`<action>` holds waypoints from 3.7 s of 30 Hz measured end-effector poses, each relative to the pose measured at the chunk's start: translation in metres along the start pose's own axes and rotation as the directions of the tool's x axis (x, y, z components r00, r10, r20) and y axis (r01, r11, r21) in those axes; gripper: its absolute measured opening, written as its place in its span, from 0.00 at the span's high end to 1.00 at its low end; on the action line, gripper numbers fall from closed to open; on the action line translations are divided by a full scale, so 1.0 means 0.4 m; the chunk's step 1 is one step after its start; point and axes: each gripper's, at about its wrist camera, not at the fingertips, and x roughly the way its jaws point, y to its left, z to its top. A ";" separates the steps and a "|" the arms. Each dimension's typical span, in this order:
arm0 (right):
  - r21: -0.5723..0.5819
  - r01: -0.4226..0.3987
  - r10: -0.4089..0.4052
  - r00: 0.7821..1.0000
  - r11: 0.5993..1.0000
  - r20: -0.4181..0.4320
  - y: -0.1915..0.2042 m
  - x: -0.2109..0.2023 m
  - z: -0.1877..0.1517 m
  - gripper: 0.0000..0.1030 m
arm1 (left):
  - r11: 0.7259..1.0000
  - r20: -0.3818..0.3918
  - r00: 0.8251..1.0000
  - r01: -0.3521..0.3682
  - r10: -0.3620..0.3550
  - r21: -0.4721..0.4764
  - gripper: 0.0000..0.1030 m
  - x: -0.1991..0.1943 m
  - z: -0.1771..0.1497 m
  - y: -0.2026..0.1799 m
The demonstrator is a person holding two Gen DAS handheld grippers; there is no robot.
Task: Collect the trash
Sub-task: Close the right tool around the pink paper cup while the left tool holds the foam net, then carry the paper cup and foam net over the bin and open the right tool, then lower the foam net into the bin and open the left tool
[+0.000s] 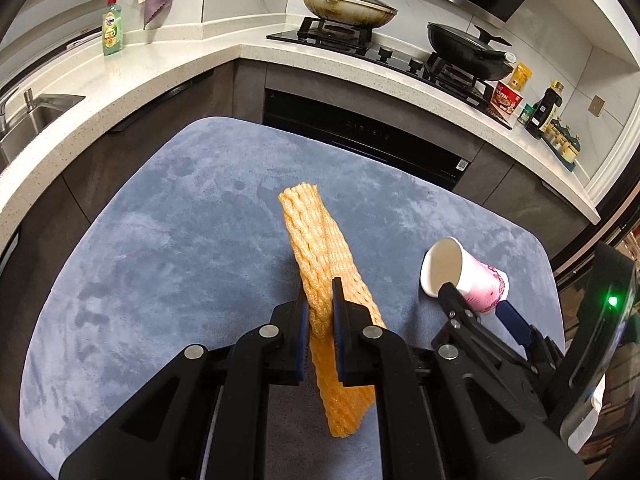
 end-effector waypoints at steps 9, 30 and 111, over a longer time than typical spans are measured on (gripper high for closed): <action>0.022 0.036 -0.036 0.999 0.999 0.012 -0.036 0.007 0.009 0.20 | 1.000 -0.006 1.000 0.009 -0.009 0.003 0.91 0.014 0.001 -0.009; 0.052 -0.022 0.020 0.999 0.998 0.033 -0.095 -0.039 0.007 0.20 | 0.999 0.004 1.000 0.016 -0.016 0.033 0.91 -0.005 -0.001 -0.083; 0.421 0.232 -0.276 0.960 0.877 0.045 -1.060 -0.581 -0.355 0.23 | 0.811 -0.118 0.958 0.285 -0.262 0.510 0.54 -0.193 -0.454 -1.108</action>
